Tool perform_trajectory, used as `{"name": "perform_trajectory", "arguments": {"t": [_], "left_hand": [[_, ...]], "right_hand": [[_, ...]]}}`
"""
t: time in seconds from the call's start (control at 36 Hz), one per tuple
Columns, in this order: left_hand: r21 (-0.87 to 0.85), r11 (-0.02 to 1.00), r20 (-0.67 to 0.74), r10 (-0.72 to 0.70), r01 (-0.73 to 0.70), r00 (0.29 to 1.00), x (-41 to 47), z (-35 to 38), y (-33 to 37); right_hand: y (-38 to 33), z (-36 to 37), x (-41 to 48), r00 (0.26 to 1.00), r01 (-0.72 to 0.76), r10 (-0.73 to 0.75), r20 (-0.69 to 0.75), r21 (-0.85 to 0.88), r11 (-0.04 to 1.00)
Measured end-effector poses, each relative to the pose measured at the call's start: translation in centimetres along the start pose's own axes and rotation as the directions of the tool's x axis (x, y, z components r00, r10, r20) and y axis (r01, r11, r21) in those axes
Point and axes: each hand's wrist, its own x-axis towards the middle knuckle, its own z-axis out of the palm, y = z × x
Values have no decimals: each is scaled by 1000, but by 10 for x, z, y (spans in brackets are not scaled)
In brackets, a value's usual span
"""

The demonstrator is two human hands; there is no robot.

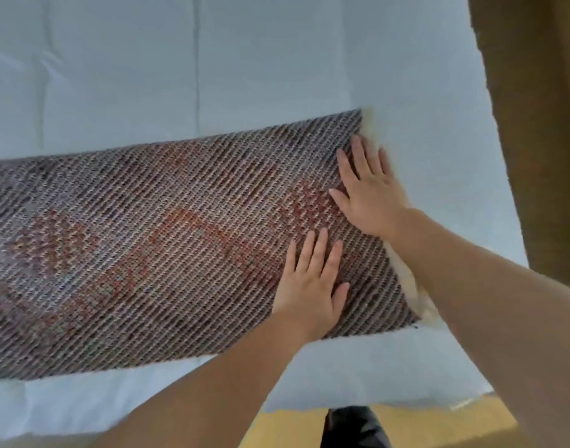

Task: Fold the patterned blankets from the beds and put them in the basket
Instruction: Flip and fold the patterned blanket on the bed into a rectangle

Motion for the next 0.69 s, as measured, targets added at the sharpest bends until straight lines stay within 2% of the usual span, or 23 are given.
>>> {"name": "perform_trajectory", "arguments": {"t": [0.14,0.31,0.36,0.44,0.58,0.69], "left_hand": [[-42,993,-33,-110,109,993,48,11,66],[-52,953,52,-295,298,954,72,17,116],[-72,933,87,-348,354,934,79,15,125],[-56,921,126,-376,385,918,85,7,134],[-29,919,234,-377,394,896,77,-12,136],[-90,878,288,-429,470,856,58,-44,135]], "right_hand": [[55,-27,31,996,87,-86,-17,55,995],[71,-50,63,986,166,-162,-37,249,954],[68,-55,76,985,169,-169,-24,264,949],[65,-61,86,981,194,-193,-29,230,954],[64,-78,85,984,170,-176,-3,274,947],[65,-100,71,987,133,-153,46,299,945]]}}
